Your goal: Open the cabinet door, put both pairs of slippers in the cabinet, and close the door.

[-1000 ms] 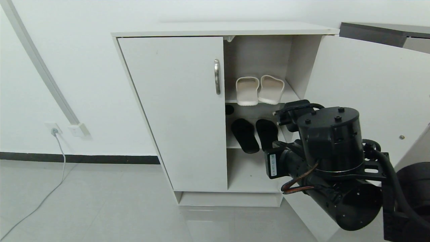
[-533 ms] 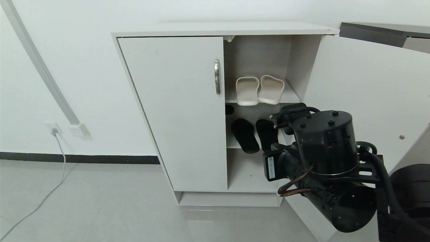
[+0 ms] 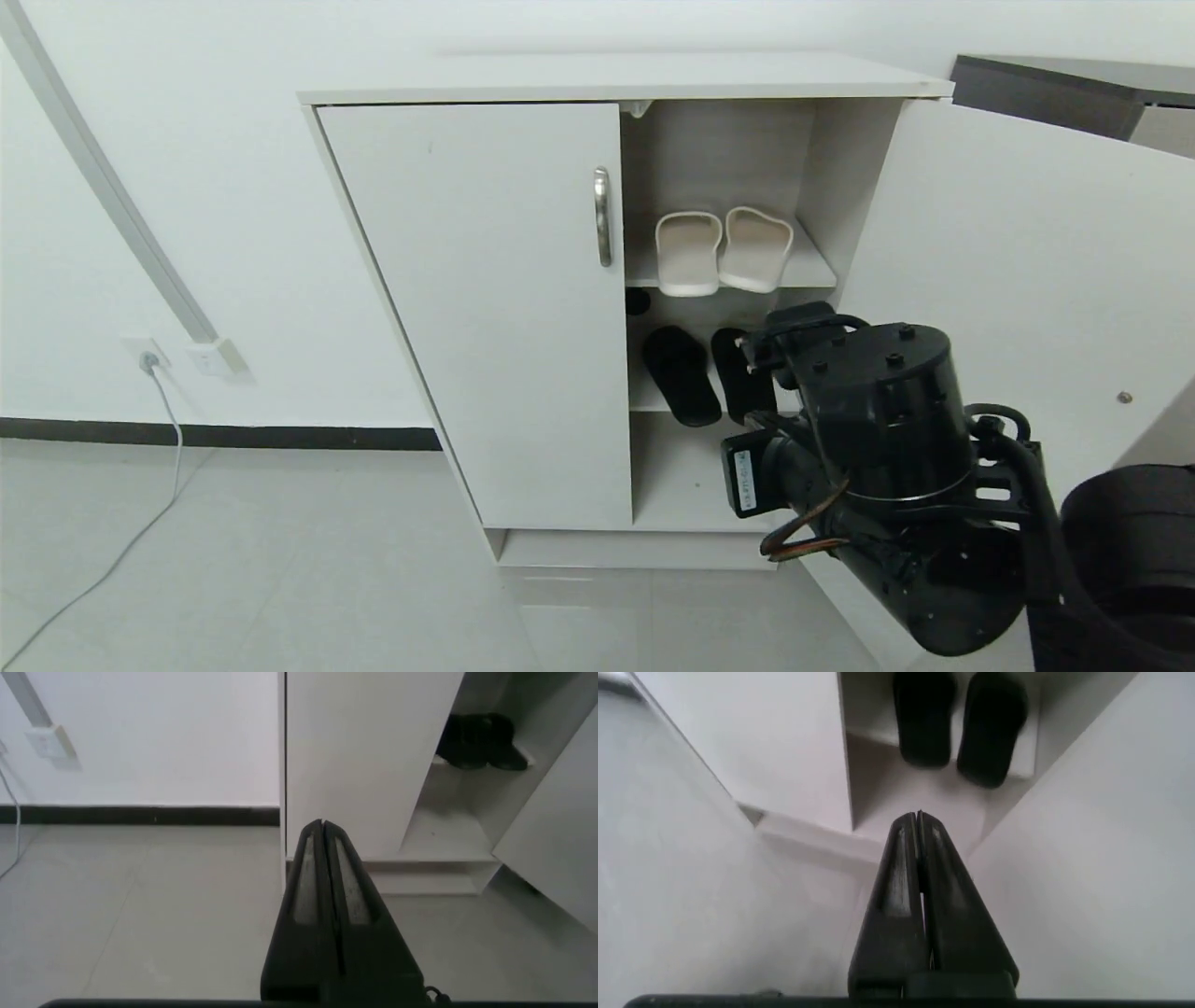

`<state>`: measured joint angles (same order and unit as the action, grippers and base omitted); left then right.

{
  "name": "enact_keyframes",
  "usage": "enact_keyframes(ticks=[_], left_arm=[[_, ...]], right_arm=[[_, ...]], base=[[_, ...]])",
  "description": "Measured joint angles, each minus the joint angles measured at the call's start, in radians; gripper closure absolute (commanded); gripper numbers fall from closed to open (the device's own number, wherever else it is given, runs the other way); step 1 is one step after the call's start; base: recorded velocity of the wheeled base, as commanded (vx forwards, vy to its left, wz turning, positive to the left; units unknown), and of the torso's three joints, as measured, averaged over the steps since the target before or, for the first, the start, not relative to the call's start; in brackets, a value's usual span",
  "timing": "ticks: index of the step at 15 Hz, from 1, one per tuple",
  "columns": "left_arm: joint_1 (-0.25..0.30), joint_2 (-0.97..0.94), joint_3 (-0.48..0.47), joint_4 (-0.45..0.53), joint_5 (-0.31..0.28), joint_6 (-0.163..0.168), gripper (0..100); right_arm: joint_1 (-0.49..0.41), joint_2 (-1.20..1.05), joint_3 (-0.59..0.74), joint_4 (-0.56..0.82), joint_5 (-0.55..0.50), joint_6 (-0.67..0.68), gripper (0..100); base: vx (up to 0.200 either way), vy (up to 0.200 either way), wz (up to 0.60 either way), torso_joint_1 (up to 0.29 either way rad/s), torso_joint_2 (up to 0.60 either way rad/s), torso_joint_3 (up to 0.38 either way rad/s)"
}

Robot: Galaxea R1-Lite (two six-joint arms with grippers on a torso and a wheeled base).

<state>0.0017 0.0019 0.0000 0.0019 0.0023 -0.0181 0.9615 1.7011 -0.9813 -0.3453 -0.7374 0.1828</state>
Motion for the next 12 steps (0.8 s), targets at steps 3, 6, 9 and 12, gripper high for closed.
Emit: enact_keyframes(ticks=[3,6,9,12], left_arm=[[0.0,0.0,-0.001,-0.001,0.0,0.0,100],[0.0,0.0,-0.001,0.0,0.0,0.0,100],[-0.001,0.0,0.0,0.0,0.0,-0.001,100],[-0.001,0.0,-0.001,0.0,0.0,-0.001,100]], right_arm=[[0.002,0.0,-0.001,-0.006,0.0,0.0,100],[-0.002,-0.001,0.0,-0.004,-0.002,0.0,100],[0.0,-0.001,0.001,-0.004,-0.001,0.0,100],[0.0,0.0,0.001,-0.004,0.0,0.0,100]], base=[[0.0,0.0,0.0,0.036,-0.54,-0.351],[0.0,0.0,0.0,0.123,-0.46,-0.342],[0.0,0.0,0.0,0.139,-0.47,-0.328],[0.0,0.0,0.0,0.164,-0.48,-0.32]])
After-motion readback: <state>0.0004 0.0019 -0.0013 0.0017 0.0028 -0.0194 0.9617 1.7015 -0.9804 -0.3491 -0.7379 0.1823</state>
